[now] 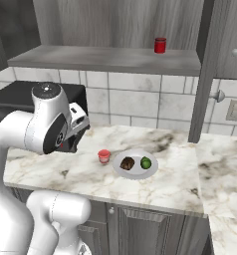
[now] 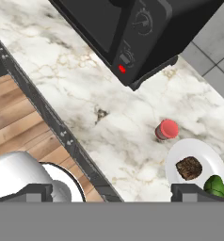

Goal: Pick the avocado and bread from the counter and place them on the plate. Then pick the jam from the cabinet and place it next to the plate. Lastly close the cabinet door.

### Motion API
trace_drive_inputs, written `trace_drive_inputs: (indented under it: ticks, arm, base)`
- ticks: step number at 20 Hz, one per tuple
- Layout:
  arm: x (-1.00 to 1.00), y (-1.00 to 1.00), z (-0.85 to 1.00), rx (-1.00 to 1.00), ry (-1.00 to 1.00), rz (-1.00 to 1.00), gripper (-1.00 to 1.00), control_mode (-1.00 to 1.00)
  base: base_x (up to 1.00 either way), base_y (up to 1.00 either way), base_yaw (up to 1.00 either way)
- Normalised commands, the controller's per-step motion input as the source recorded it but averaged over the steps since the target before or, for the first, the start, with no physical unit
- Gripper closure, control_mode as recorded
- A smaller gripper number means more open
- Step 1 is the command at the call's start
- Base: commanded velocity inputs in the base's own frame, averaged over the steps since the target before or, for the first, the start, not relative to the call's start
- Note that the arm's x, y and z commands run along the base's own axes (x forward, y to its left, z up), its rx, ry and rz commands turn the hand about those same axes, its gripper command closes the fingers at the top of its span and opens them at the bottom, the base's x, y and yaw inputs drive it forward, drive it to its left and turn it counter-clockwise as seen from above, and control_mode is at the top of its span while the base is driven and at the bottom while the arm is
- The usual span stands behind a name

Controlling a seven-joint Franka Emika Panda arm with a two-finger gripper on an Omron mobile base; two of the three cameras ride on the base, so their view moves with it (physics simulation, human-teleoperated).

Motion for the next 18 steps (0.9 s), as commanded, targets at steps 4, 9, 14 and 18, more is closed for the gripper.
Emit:
trace_drive_inputs:
  ticks: [4,9,14,18]
  arm:
    - [-0.3,0.0,0.13,-0.12,0.0,0.0,-1.0,-1.0]
    - [-0.28,-0.07,0.16,-0.14,0.0,0.0,-1.0,-1.0]
    - [-0.22,-0.11,0.12,-0.15,0.02,-0.04,-1.0,-1.0]
    - [-0.18,-0.15,0.18,-0.1,0.06,-0.02,-1.0,-1.0]
  base:
    - [0.0,0.0,0.0]
    - [0.0,0.0,0.0]
    - [0.0,0.0,0.0]
    - [0.0,0.0,0.0]
